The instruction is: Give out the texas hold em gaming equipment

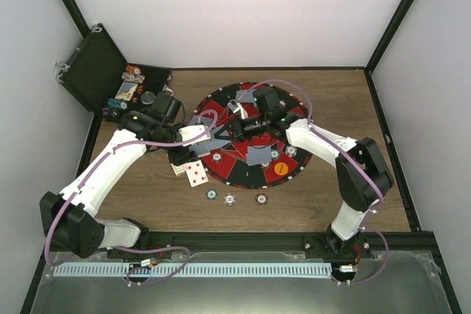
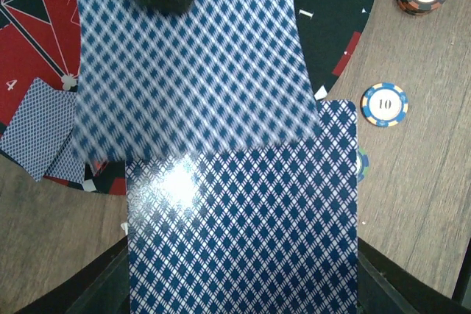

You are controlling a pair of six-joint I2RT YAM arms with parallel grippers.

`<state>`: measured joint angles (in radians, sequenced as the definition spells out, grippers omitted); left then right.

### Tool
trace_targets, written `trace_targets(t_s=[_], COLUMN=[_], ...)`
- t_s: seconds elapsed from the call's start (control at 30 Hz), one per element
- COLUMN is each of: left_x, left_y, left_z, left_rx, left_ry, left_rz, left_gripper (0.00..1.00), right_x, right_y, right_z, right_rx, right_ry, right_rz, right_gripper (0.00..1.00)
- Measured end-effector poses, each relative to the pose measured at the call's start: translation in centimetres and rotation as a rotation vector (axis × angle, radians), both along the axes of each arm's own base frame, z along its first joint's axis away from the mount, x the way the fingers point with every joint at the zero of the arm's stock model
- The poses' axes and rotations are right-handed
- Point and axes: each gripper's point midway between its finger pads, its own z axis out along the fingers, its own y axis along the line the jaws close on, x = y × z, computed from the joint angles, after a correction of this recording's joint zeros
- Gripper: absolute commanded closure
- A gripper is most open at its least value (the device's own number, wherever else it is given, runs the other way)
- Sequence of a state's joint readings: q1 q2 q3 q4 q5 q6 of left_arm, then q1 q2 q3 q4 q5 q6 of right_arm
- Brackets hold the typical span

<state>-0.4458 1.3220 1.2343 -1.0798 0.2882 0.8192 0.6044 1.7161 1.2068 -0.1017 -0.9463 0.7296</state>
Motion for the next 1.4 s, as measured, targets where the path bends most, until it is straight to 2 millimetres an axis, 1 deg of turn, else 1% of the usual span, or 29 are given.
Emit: trace_targets(t_s=[0.1, 0.27, 0.43, 0.5, 0.57, 0.6, 0.73, 0.8, 0.93, 1.03, 1.13, 1.23, 1.3, 1.4], left_x=[0.0, 0.0, -0.1, -0.2, -0.2, -0.2, -0.7, -0.8, -1.0, -1.1, -1.5, -1.8, -1.9, -2.1], left_y=[0.0, 0.2, 0.2, 0.3, 0.3, 0.3, 0.7, 0.8, 1.3, 1.7, 2.4, 3.2, 3.6, 3.8], left_z=[0.0, -0.4, -0.5, -0.5, -0.5, -0.5, -0.7, -0.8, -0.7, -0.7, -0.9, -1.2, -1.2, -0.9], left_rx=[0.0, 0.011, 0.013, 0.014, 0.015, 0.015, 0.021, 0.023, 0.029, 0.035, 0.043, 0.056, 0.061, 0.063], left_ry=[-0.001, 0.002, 0.007, 0.01, 0.012, 0.014, 0.03, 0.037, 0.045, 0.048, 0.059, 0.071, 0.073, 0.064], left_rz=[0.0, 0.004, 0.006, 0.008, 0.01, 0.012, 0.025, 0.033, 0.049, 0.059, 0.075, 0.092, 0.099, 0.098], left_gripper=[0.96, 0.96, 0.96, 0.96, 0.96, 0.96, 0.96, 0.96, 0.96, 0.96, 0.96, 0.96, 0.96, 0.96], right_x=[0.6, 2.3, 3.8, 5.3, 7.3, 8.4, 11.8, 13.1, 15.5, 16.5, 17.6, 18.5, 18.8, 18.7], right_y=[-1.1, -3.9, -6.0, -6.5, -6.8, -7.2, -8.0, -8.1, -7.1, -6.1, -5.2, -4.4, -4.2, -4.0], right_z=[-0.2, -1.6, -3.7, -4.1, -4.5, -4.7, -5.8, -6.2, -5.7, -5.5, -6.1, -7.6, -8.9, -10.3], right_rx=[-0.024, -0.106, -0.266, -0.348, -0.439, -0.493, -0.698, -0.795, -0.903, -0.957, -1.04, -1.123, -1.165, -1.193], right_ry=[-0.005, -0.013, -0.054, -0.108, -0.196, -0.25, -0.49, -0.636, -0.953, -1.166, -1.361, -1.493, -1.536, -1.562], right_rz=[-0.035, -0.119, -0.196, -0.233, -0.276, -0.303, -0.367, -0.372, -0.367, -0.34, -0.298, -0.242, -0.197, -0.14], right_gripper=[0.99, 0.98, 0.99, 0.99, 0.99, 0.99, 0.99, 0.99, 0.99, 0.99, 0.99, 0.99, 0.99, 0.98])
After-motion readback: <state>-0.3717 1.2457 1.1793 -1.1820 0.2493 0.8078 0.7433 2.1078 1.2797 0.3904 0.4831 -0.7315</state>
